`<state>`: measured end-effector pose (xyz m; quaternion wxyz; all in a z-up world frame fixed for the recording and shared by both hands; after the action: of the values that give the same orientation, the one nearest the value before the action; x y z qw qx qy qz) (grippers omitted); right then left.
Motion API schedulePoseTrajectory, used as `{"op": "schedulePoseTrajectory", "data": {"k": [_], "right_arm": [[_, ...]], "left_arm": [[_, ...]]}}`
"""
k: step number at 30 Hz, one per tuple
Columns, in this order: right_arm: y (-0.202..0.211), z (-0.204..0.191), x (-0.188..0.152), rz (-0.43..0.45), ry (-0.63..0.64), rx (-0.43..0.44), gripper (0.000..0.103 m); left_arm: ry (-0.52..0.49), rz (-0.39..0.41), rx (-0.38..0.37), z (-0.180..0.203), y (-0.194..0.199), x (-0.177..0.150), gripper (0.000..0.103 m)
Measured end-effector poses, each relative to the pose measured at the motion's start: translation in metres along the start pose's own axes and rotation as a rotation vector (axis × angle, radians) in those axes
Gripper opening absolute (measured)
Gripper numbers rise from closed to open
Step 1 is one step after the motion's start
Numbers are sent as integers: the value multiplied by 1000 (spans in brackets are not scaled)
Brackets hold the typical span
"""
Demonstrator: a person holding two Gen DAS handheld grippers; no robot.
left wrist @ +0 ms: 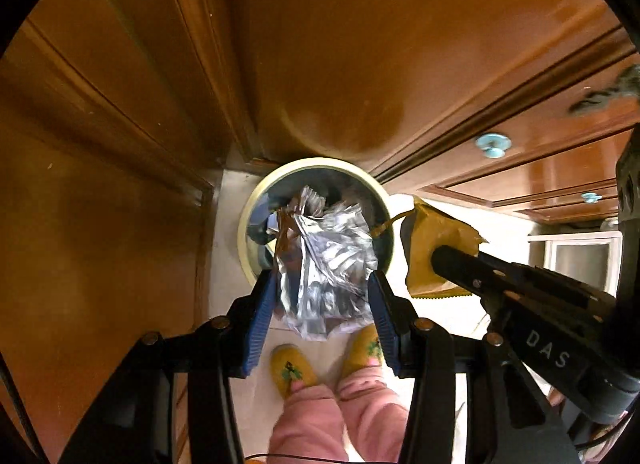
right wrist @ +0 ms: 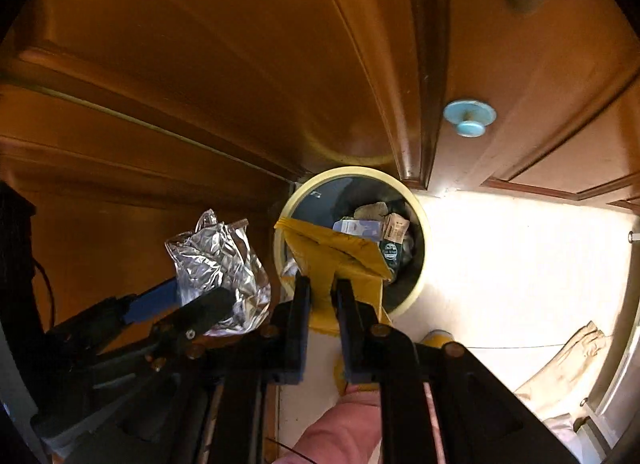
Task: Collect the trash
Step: 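Open both tools to drop the foil and yellow packet into the bin, then raise both tools back up to the counter corner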
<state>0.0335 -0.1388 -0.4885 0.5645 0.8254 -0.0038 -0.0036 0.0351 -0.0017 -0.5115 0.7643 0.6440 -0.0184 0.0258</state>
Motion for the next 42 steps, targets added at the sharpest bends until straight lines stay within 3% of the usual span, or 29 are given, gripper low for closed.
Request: {"op": "schedulePoseTrajectory", "data": {"k": [4, 9, 11, 23, 34, 42], "right_arm": [[-12, 2, 6, 4, 2, -10, 30], [-10, 5, 10, 12, -12, -12, 40], [-8, 5, 12, 15, -13, -11, 42], [37, -3, 5, 10, -40, -23, 42], [134, -35, -21, 33, -33, -41, 42], [227, -72, -32, 123, 9, -67, 42]], "left_arm": [[20, -12, 18, -9, -9, 5, 58], [53, -2, 45, -23, -9, 12, 87], [61, 5, 47, -26, -7, 15, 90], [6, 14, 61, -7, 49, 15, 91], [-120, 45, 60, 29, 167, -4, 91], [-182, 125, 47, 51, 265, -16, 91]]}}
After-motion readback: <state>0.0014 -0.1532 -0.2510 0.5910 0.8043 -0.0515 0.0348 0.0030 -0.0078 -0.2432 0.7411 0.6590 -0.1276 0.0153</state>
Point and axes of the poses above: each gripper's, at about its wrist camera, not at the fingertips, and y roughly against the way its jaws point, z to its right, x to its top, the point moved 2 cm from there along -y, roughly the way its jaws point, and after that the axes turned 3 degrees about y, right-handed, at the moved point
